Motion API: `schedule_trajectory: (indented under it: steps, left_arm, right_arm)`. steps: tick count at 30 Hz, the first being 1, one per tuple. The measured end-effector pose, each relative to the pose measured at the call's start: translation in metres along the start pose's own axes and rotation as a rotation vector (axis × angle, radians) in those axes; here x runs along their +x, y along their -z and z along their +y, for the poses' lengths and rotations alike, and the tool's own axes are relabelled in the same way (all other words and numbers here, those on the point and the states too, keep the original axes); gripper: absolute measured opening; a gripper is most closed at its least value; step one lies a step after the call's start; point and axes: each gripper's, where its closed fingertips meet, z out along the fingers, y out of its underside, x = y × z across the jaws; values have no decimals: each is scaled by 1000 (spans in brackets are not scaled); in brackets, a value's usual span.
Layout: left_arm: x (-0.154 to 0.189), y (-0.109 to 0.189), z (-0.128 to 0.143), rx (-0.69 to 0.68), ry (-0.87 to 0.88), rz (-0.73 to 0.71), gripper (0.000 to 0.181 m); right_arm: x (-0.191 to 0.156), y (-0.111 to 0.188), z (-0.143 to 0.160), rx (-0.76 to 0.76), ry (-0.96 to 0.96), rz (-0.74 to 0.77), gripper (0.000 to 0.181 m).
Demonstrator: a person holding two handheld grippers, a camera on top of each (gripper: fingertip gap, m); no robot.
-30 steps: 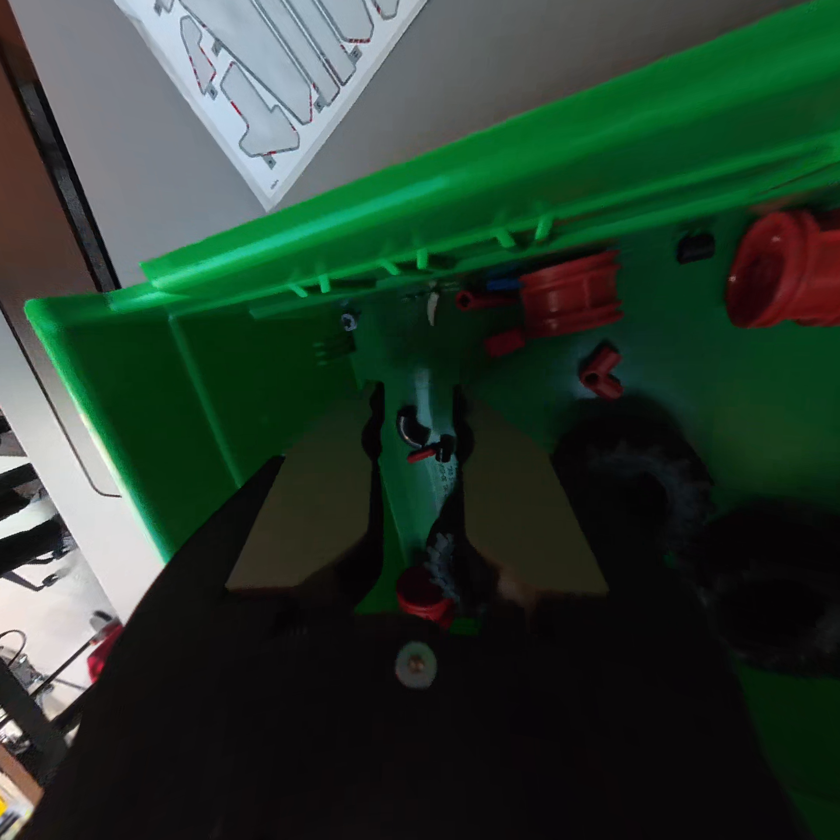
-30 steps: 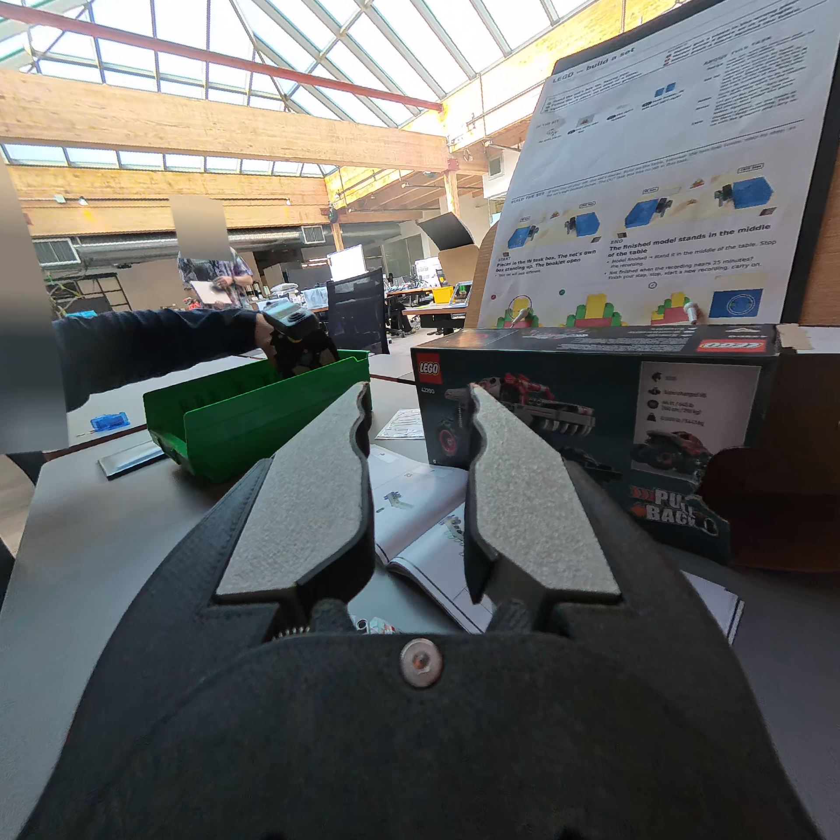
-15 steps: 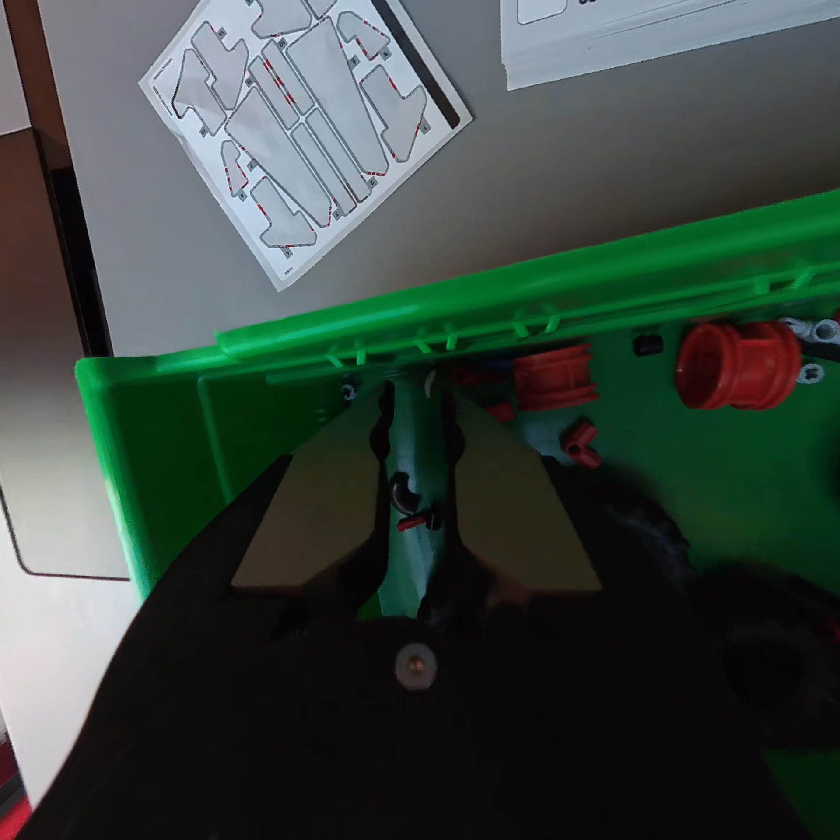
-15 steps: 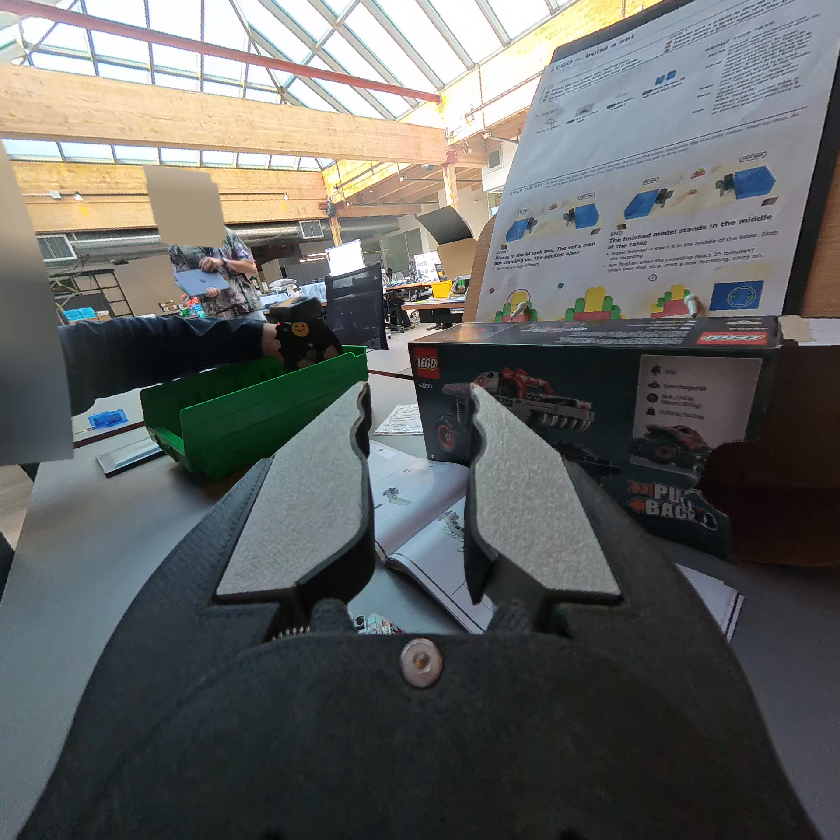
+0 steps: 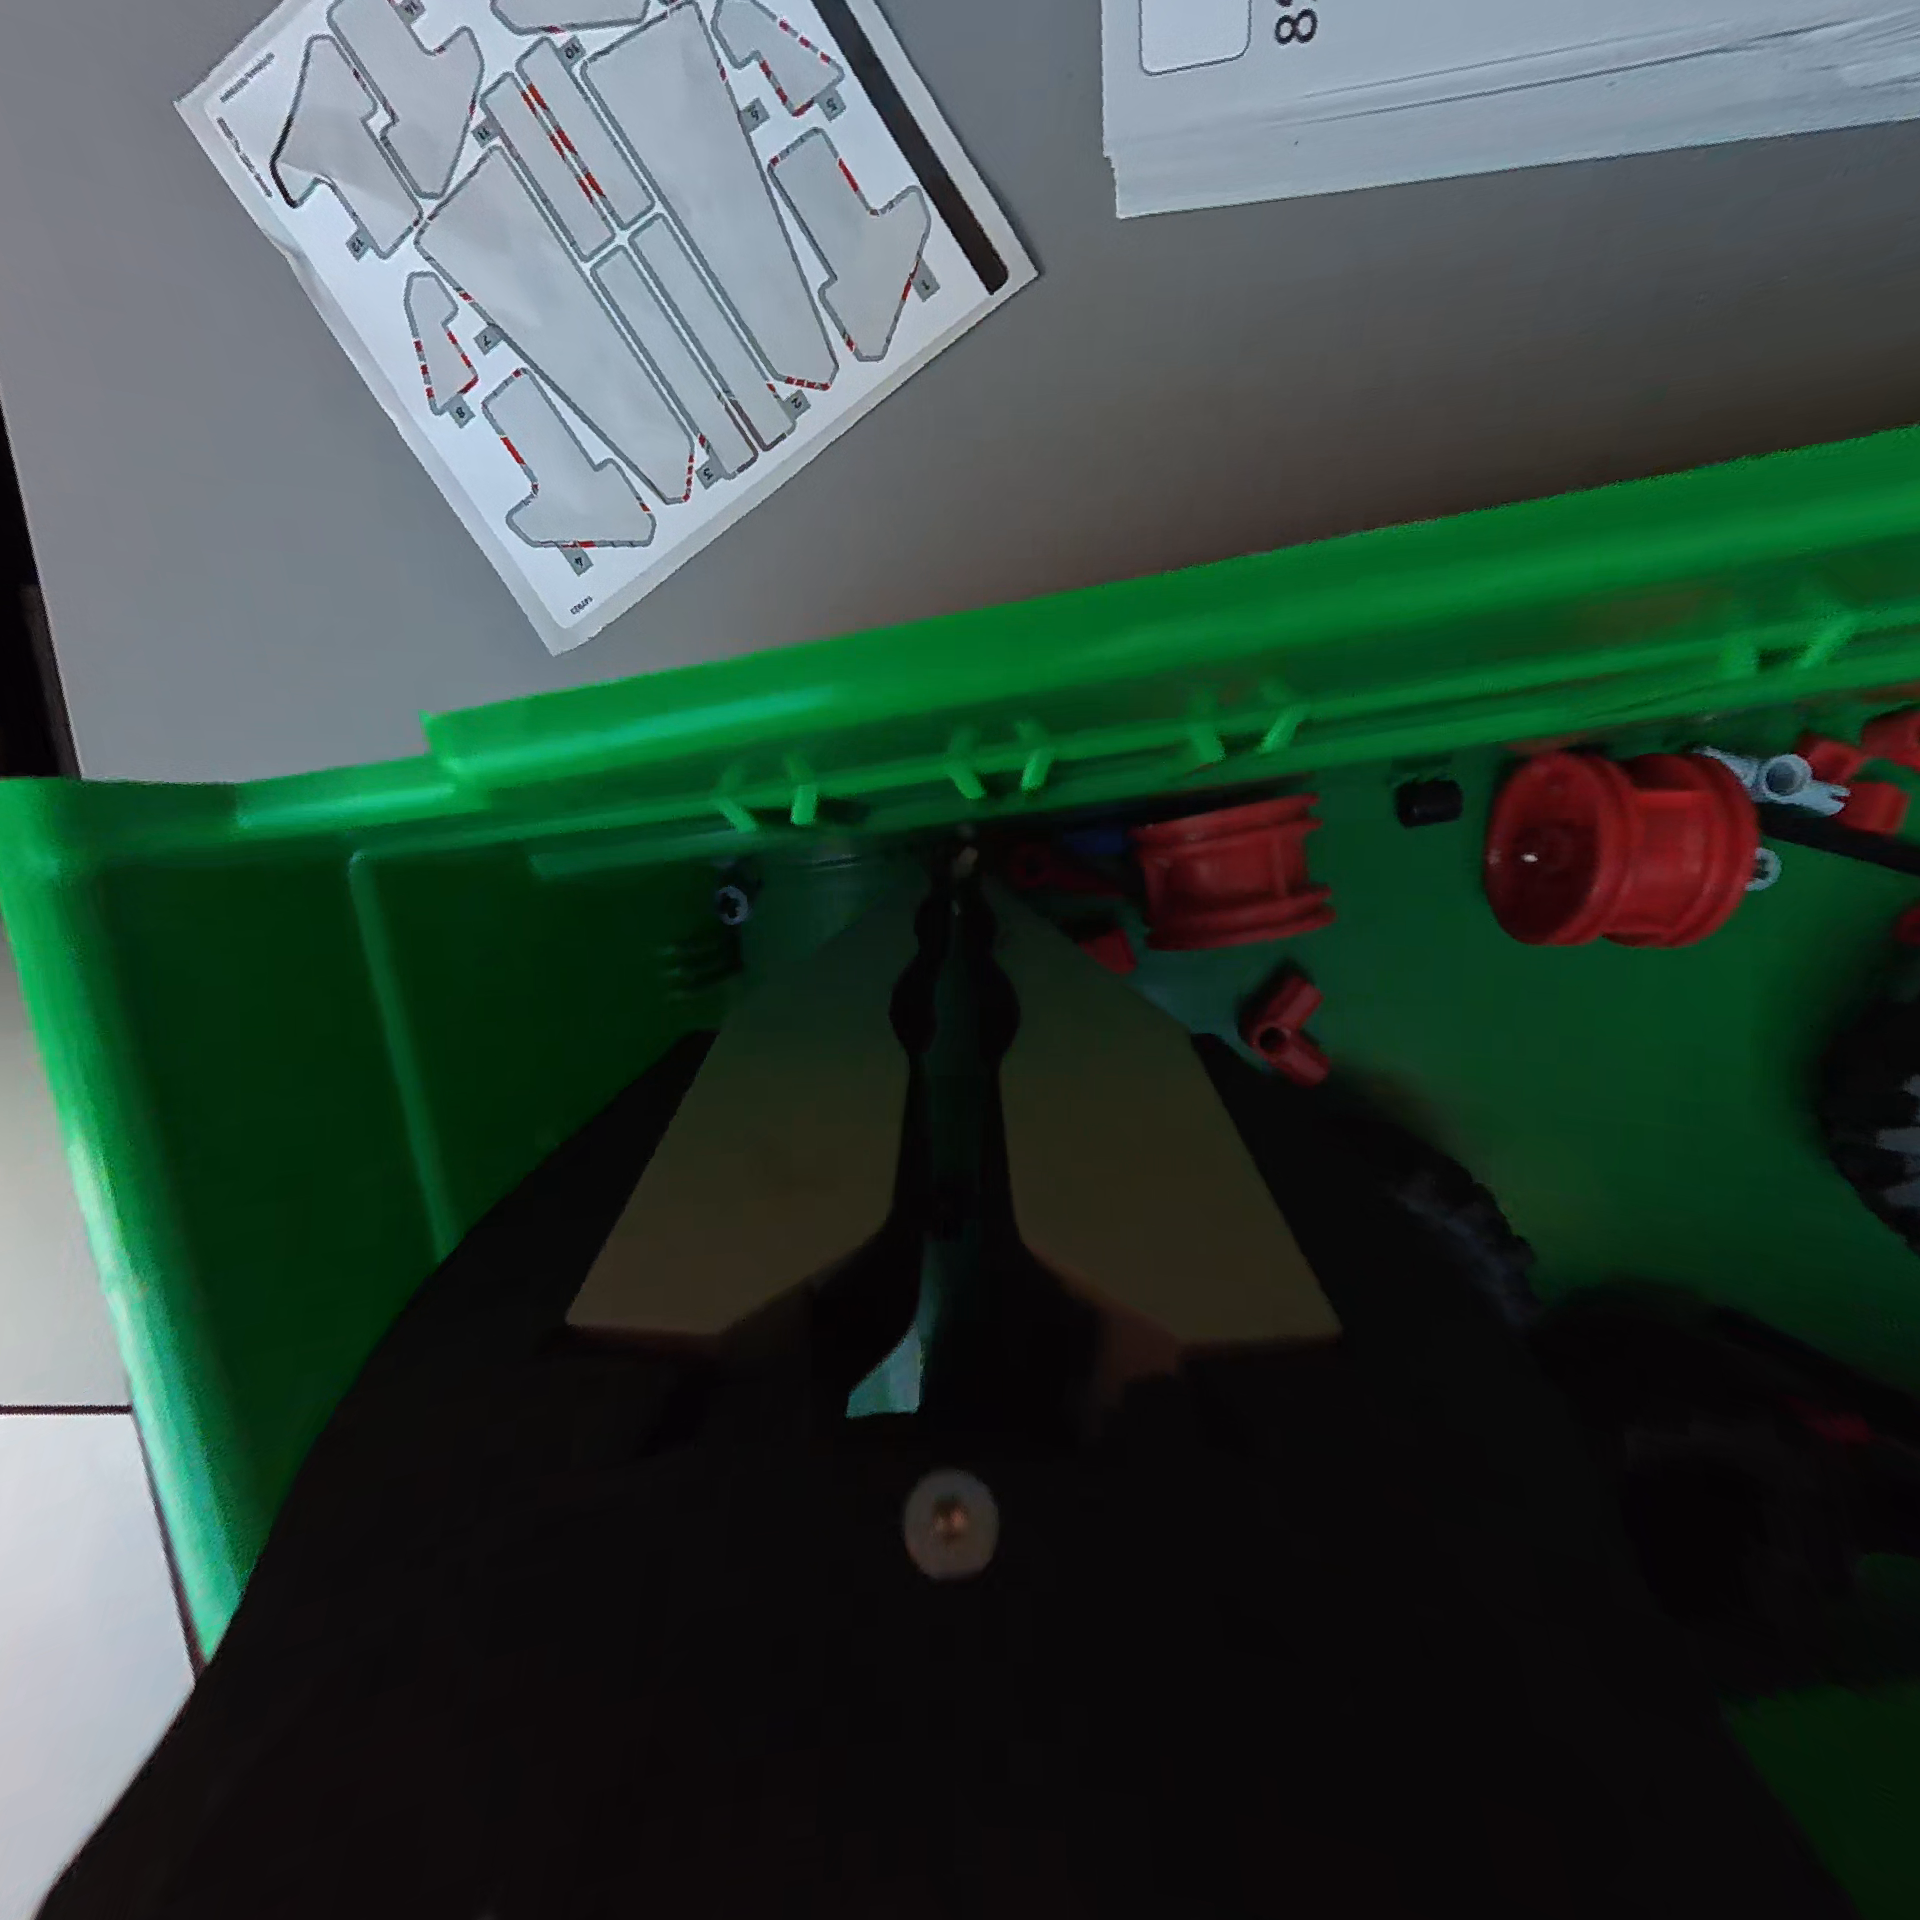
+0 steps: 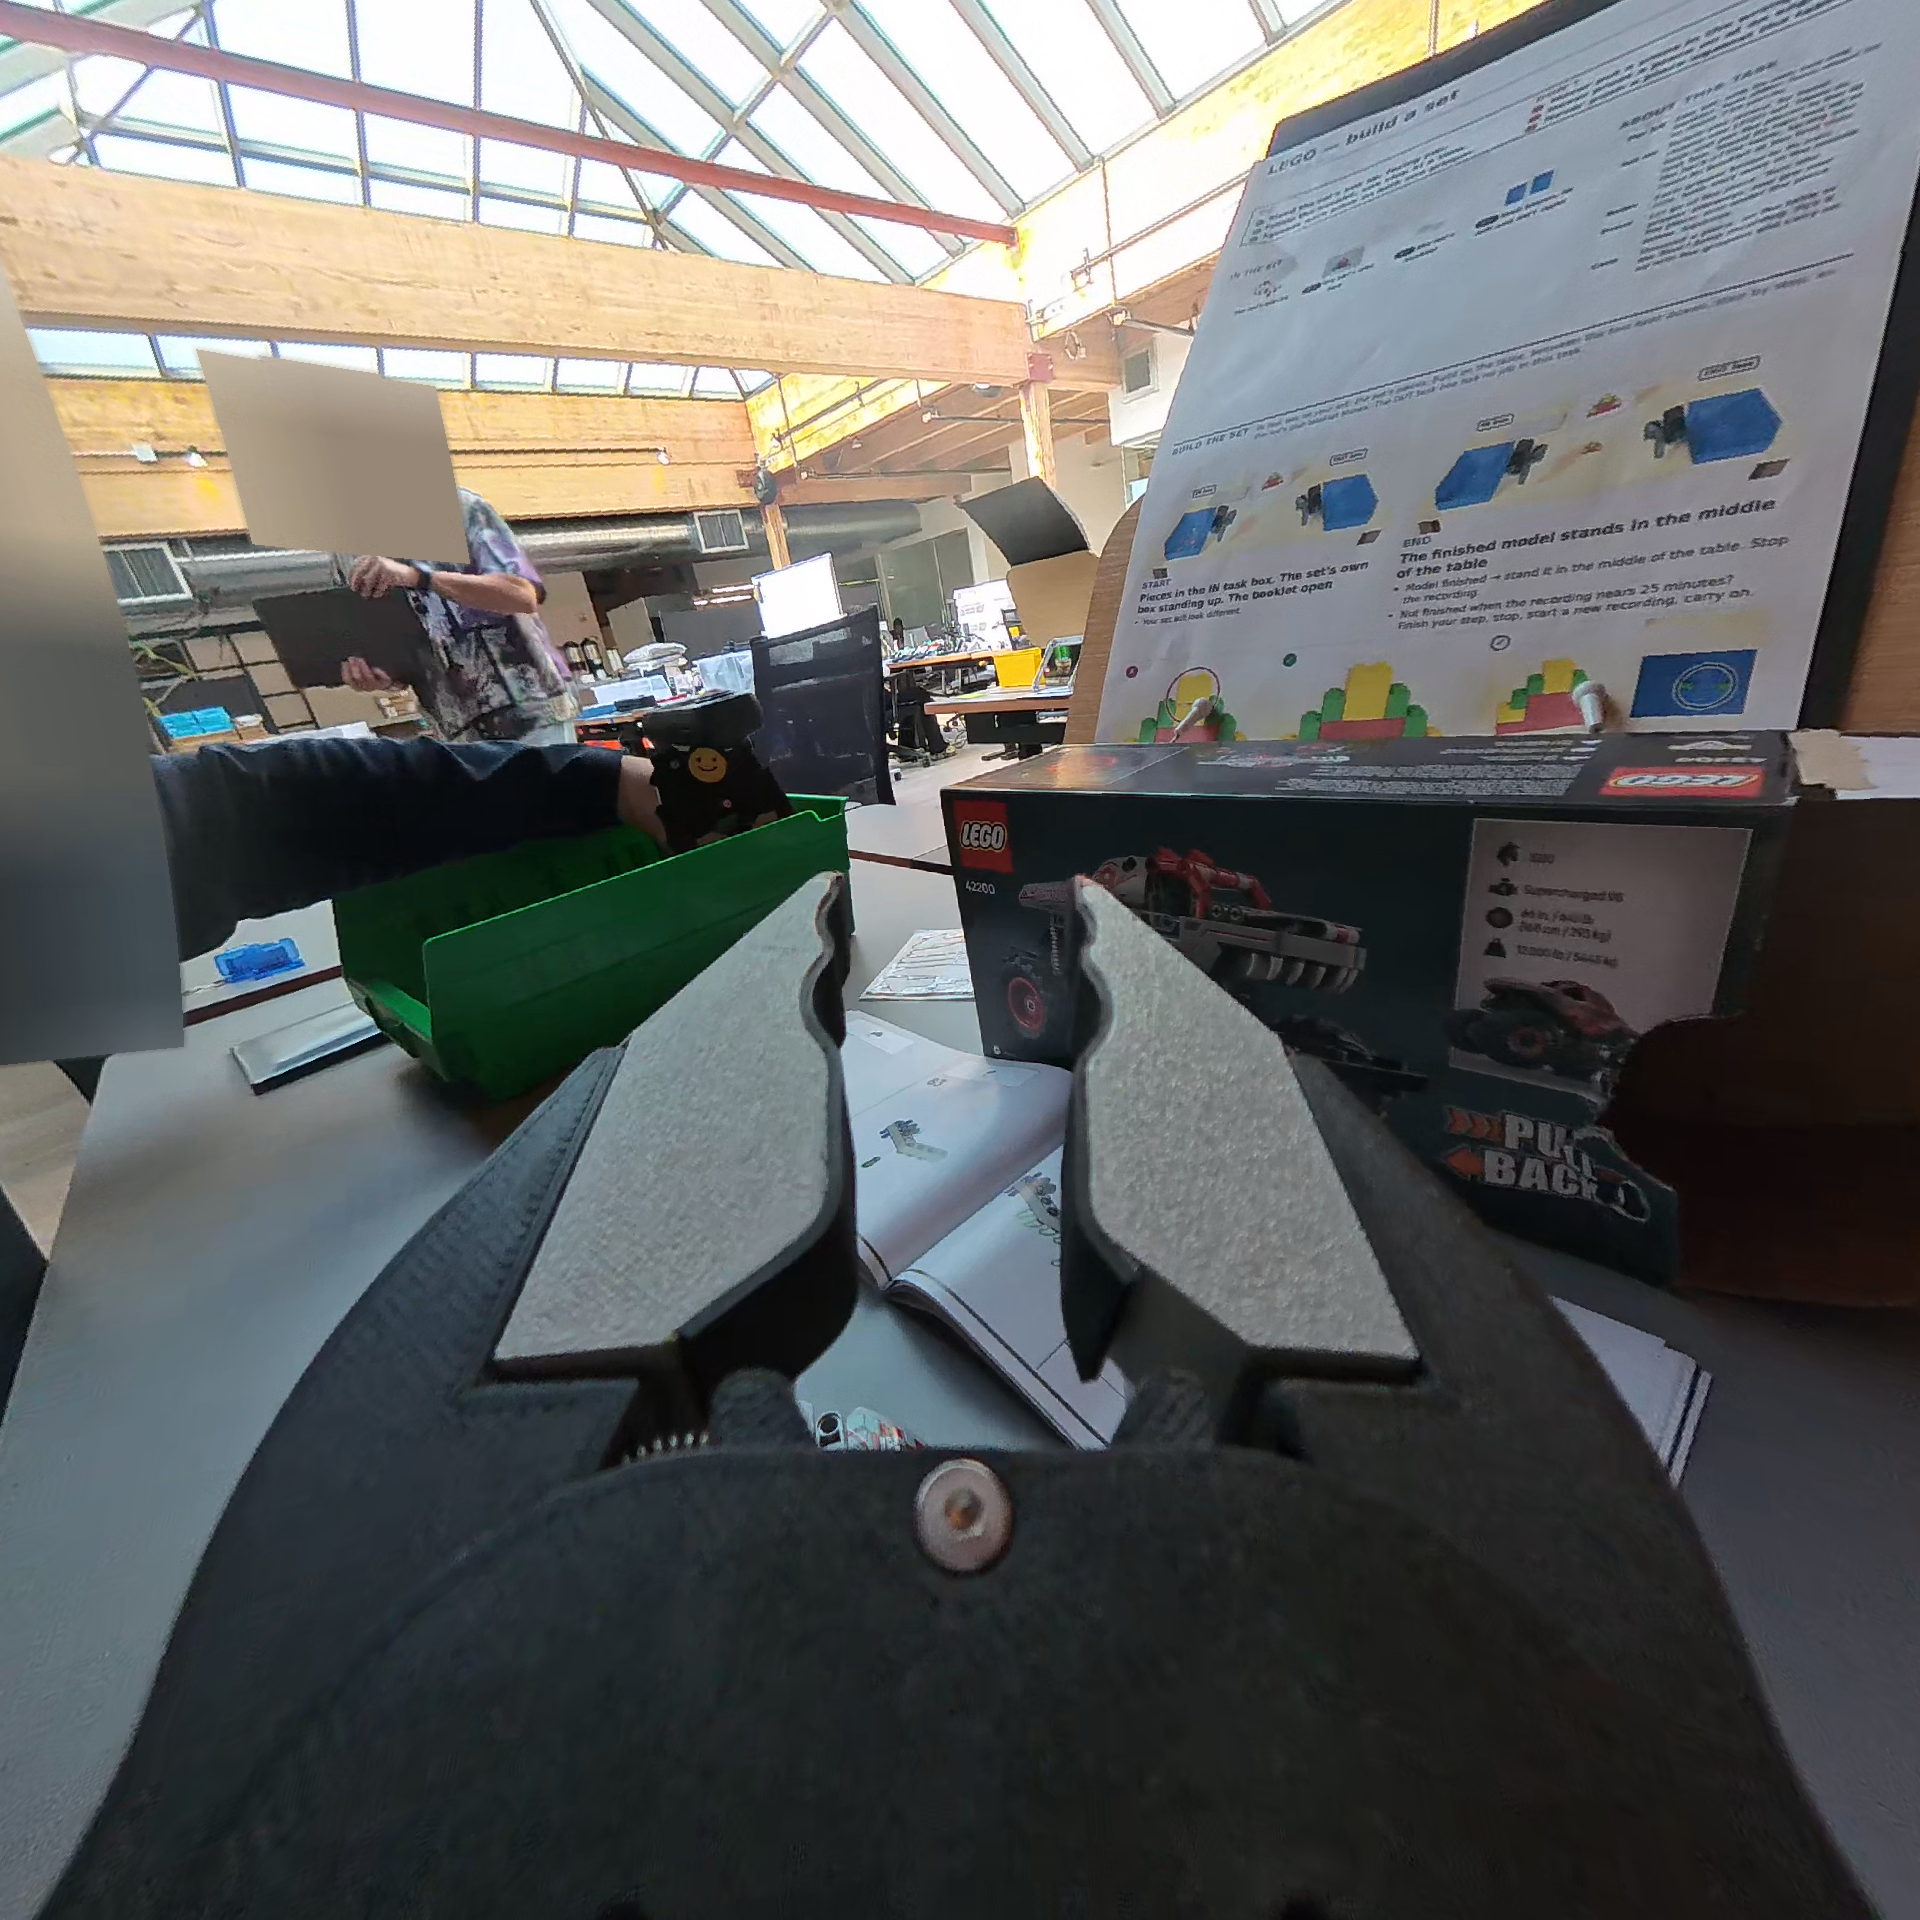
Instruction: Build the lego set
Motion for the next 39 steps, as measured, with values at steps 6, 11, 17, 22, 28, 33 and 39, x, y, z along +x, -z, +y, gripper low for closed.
schedule_trajectory:
  steps: [6,11,17,22,28,33,39]
  left_arm:
    - [-3,6,3,-44,-21,-76,0]
    - [-3,35,3,-23,18,-141,0]
    - [-4,48,3,-22,93,-171,15]
    - [1,25,4,-83,65,-146,19]
    - [0,15,-3,-83,51,-117,13]
    - [-5,10,-2,-85,44,-105,12]
    - [-6,2,0,-76,40,-97,9]
  right_arm:
    - [-1,1,-1,5,3,-3,37]
    - [-3,3,-5,22,2,-7,37]
    - [-11,2,-9,31,19,-32,37]
    - [-11,3,-9,38,-2,-43,37]
    - [-9,1,-5,22,-5,-39,37]
    - [-6,1,-4,16,-2,-22,37]
    - [-3,1,-2,10,-8,-13,37]
